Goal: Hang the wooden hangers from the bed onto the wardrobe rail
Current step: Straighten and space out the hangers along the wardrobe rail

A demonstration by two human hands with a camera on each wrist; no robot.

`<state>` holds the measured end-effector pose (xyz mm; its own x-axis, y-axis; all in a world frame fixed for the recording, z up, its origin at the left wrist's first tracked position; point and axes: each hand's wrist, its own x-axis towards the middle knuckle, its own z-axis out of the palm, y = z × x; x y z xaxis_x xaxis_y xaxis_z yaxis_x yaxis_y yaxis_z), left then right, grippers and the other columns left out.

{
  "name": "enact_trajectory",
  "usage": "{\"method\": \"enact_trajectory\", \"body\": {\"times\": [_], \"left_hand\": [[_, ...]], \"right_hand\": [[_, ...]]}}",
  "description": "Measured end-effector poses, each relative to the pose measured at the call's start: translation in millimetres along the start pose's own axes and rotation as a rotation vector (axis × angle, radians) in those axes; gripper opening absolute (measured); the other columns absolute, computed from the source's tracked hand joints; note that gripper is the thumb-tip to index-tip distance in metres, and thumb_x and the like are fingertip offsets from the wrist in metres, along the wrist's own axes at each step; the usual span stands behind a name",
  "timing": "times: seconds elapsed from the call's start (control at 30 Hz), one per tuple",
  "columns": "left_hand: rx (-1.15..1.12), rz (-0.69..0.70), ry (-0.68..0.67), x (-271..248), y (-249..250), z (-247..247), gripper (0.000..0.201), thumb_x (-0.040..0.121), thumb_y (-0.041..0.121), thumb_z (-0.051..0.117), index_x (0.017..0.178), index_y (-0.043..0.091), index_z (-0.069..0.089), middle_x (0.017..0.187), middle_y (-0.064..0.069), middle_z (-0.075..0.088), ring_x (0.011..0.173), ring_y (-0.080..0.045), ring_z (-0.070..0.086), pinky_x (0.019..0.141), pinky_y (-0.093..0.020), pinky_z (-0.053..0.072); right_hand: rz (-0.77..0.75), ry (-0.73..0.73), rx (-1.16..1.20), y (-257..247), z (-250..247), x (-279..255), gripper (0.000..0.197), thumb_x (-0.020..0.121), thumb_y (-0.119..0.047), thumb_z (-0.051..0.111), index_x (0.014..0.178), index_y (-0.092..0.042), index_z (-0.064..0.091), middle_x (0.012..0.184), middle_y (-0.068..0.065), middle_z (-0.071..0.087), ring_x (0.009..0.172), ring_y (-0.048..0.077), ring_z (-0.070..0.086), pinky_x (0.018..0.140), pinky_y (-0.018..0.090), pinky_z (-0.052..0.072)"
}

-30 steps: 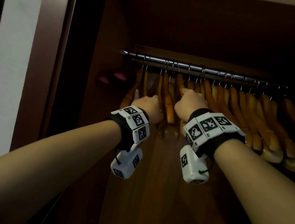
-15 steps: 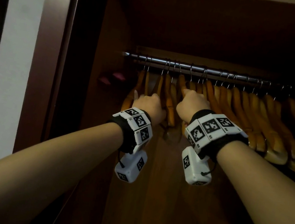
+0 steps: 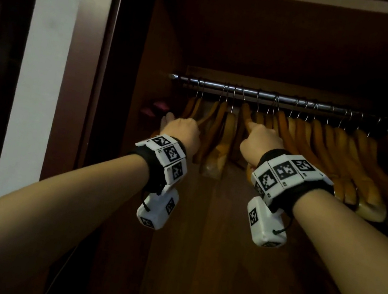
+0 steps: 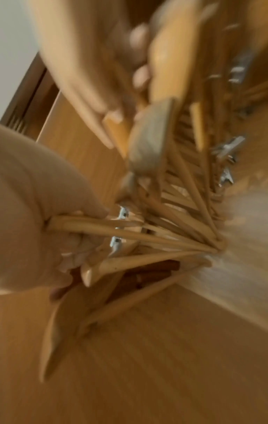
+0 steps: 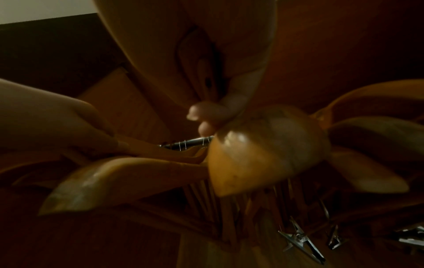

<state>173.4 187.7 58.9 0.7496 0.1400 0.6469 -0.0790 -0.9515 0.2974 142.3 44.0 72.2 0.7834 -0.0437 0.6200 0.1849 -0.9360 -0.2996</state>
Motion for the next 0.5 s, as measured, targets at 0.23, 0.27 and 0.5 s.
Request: {"method": "enact_trajectory", "body": {"times": [0.23, 0.27, 0.5], "left_hand": [[-0.089, -0.071, -0.005, -5.7, -6.3, -10.6, 0.022, 0.098, 0.015, 0.036, 0.099, 0.006, 0.056, 0.107, -0.017, 0.063, 0.114, -0.032, 0.046, 0.101, -0.037, 0.028], [-0.083, -0.073, -0.003, -6.2, -7.4, -11.0, 0.022, 0.098, 0.015, 0.036, 0.100, 0.007, 0.057, 0.106, -0.018, 0.063, 0.113, -0.032, 0.045, 0.100, -0.037, 0.029], [-0.078, -0.070, 0.021, -5.6, -8.1, -2.6, 0.016, 0.094, 0.017, 0.041, 0.096, 0.009, 0.055, 0.112, -0.016, 0.060, 0.117, -0.034, 0.039, 0.099, -0.040, 0.028]], "right_hand": [[-0.002, 0.002, 0.003, -0.2, -0.5, -1.3, 0.047, 0.094, -0.012, 0.041, 0.141, -0.019, 0.038, 0.132, 0.014, 0.049, 0.118, 0.032, 0.051, 0.089, 0.036, 0.047], [-0.002, 0.002, 0.008, -0.4, -0.6, -1.2, 0.047, 0.094, -0.011, 0.041, 0.141, -0.019, 0.039, 0.132, 0.014, 0.050, 0.117, 0.032, 0.051, 0.089, 0.037, 0.047], [0.017, -0.002, 0.014, -1.4, -0.1, -0.2, 0.049, 0.094, -0.011, 0.041, 0.142, -0.019, 0.037, 0.132, 0.014, 0.049, 0.118, 0.033, 0.050, 0.093, 0.039, 0.048]]}}
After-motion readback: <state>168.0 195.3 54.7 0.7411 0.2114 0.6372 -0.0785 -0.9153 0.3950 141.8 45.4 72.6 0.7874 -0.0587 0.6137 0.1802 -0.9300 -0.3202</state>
